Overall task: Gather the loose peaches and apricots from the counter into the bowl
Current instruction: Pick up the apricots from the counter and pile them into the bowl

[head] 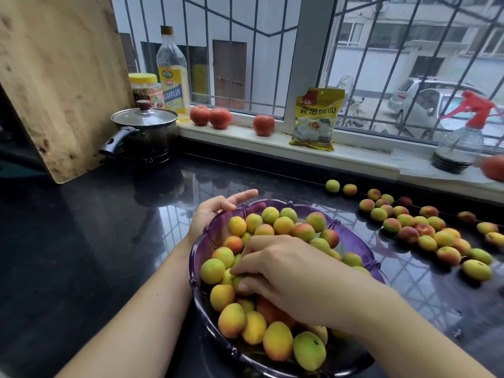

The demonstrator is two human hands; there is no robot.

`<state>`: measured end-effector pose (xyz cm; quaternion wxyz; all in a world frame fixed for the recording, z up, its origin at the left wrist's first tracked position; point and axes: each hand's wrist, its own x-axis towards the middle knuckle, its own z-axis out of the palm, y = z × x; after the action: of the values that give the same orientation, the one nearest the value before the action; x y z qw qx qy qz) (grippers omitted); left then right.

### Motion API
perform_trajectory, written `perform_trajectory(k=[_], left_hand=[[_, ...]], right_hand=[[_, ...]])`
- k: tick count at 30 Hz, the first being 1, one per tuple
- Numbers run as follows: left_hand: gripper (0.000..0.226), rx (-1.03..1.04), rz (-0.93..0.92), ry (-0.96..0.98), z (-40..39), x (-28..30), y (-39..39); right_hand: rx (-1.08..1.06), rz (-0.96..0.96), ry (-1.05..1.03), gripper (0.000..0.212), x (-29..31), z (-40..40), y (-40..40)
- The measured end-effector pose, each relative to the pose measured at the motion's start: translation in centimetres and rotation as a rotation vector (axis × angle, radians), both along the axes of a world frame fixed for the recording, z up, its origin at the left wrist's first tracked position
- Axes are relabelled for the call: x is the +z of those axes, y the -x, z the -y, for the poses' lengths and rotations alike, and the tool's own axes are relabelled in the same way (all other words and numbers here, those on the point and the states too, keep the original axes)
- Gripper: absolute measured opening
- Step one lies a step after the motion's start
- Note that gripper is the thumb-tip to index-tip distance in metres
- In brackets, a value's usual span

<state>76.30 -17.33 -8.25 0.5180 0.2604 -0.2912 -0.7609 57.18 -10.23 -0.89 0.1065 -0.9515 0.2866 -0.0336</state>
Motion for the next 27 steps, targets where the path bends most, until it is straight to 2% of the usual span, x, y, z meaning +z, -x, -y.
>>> perform_trajectory(k=[4,7,11,14,18,20,22,24,25,27], left_hand=[[0.056,0.008,0.025,-0.003,0.1,0.0,-0.1],[0.058,0.015,0.029,-0.005,0.0,0.2,-0.1],[0.057,0.029,0.038,-0.006,-0.2,0.4,0.0],[0.057,0.039,0.044,-0.009,-0.3,0.5,0.0],[0.059,0.054,0.040,-0.018,-0.2,0.4,0.1],[0.062,0.067,0.018,-0.014,0.0,0.1,0.1],[0.065,0.060,0.003,-0.015,0.3,-0.2,0.0],[0.070,0.045,-0.004,-0.025,0.4,-0.2,-0.1],[0.069,0.038,-0.003,-0.020,0.5,-0.1,-0.1],[0.064,0.039,0.007,-0.018,0.4,0.1,-0.2]], right_hand=[[0.022,-0.032,0.020,0.029,-0.2,0.0,-0.2],[-0.016,-0.002,-0.042,0.041,0.1,0.2,0.2],[-0.014,-0.002,-0.021,0.033,0.3,0.2,0.2],[0.003,0.003,-0.015,0.035,0.0,0.3,0.0],[-0.021,0.052,-0.038,0.047,0.7,0.5,0.7],[-0.125,0.225,-0.059,0.045,1.8,1.7,2.4],[-0.308,0.478,-0.011,0.030,2.5,4.2,4.8],[-0.541,0.649,0.009,0.018,2.7,7.8,6.8],[-0.658,0.668,-0.017,0.017,2.4,9.9,7.5],[-0.862,0.550,-0.066,0.017,0.9,14.3,8.3]])
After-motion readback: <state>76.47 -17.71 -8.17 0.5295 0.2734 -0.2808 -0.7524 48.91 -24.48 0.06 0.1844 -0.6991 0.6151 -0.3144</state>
